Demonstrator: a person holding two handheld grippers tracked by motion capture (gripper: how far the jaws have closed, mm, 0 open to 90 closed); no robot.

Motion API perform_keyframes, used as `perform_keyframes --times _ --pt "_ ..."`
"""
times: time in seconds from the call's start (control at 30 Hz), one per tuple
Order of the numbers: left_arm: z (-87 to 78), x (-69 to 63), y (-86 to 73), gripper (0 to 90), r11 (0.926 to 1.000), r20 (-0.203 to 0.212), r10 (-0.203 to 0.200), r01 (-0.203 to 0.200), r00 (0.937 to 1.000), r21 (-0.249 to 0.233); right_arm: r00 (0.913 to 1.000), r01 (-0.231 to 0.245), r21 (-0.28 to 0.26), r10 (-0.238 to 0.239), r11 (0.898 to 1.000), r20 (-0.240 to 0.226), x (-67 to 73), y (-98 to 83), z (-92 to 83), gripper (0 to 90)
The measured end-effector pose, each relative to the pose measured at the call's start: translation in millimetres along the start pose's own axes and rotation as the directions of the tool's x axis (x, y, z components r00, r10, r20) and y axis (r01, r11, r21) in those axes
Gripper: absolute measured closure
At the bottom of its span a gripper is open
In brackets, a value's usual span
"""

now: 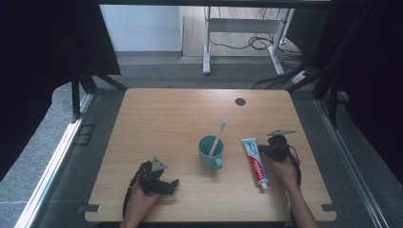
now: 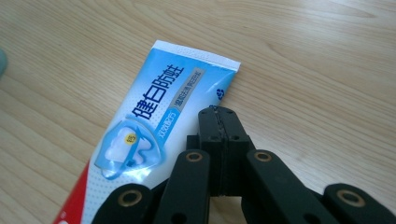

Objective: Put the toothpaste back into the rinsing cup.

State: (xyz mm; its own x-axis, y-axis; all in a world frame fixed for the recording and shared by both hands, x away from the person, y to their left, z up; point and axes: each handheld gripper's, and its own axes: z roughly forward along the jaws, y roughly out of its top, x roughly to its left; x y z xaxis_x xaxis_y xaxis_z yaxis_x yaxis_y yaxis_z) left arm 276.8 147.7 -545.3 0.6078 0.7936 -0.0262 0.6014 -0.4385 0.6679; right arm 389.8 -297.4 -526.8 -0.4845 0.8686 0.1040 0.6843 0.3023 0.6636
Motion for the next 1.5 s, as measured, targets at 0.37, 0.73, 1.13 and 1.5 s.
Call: perform_keyframes --times 0.37,0.73,1.13,1.5 --pt "0.0 -0.3 -0.1 0.8 1.0 0.0 -0.004 0.004 1.0 0.0 0.9969 0.031 0.002 -0.031 1.0 -0.073 19.4 9.2 9.1 89.2" --pt "-0.1 0.0 0.0 0.8 1.0 0.0 0.001 -0.001 1.0 0.002 0.9956 0.046 -0.012 -0.047 0.999 -0.081 19.6 7.7 -4.6 78.5" --pt "-0.2 -0.1 -0.1 0.8 1.0 0.0 0.0 0.0 1.0 0.003 0.9979 0.034 0.004 -0.033 0.999 -0.055 15.0 -5.9 -23.0 51.9" --pt "-0.2 -0.1 0.0 0.8 1.0 0.0 0.0 0.0 1.0 0.003 0.9969 0.042 0.038 -0.04 0.998 -0.069 15.4 -11.2 -44.0 37.2"
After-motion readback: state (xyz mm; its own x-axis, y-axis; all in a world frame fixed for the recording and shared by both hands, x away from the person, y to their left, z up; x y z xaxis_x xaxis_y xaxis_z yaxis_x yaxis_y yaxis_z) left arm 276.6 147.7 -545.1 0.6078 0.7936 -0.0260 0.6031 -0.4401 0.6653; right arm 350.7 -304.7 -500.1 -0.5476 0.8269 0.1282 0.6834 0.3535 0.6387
